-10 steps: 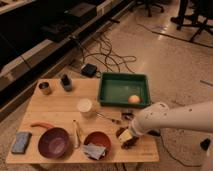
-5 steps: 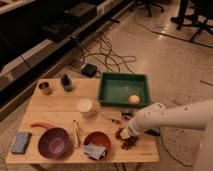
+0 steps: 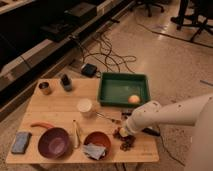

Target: Place grapes in purple bowl

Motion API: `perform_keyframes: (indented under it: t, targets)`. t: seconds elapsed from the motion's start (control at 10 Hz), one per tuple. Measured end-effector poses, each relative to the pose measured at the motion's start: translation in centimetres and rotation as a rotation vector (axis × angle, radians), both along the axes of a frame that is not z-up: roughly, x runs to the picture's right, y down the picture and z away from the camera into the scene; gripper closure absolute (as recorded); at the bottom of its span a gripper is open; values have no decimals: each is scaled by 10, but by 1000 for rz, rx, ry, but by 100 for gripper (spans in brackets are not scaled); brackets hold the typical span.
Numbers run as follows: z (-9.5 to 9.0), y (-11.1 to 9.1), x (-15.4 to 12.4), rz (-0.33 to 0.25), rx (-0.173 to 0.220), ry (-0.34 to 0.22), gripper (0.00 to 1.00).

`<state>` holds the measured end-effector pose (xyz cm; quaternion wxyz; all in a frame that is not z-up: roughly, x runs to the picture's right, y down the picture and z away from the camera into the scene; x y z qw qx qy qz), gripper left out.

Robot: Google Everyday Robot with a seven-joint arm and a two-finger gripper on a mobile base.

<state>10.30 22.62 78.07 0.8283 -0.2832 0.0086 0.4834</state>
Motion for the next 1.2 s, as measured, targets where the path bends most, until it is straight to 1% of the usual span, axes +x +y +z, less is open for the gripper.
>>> perform_keyframes:
  t: [0.2,0.3,0.5,0.6,0.7,0.8,0.9,1.0,1.1,1.2]
  targets:
    - [-13,-17,0,31,40,-3,100]
    - [-27,-36,0,37,70,-1,100]
    - [-58,-85,-6,41,137,-15,100]
    - [-68,-105,-8,47,161,-28,100]
    - [-78,-130,-12,56,192,-58,100]
    - [-87,-161,-24,60,223,-108,100]
    - [-90,-179,-36,60,240,-143,100]
    - [-91,-202,-58,62,260,-200,100]
    - [-87,-217,-77,62,271,-252,100]
    - [-84,-226,-92,60,277,-291,100]
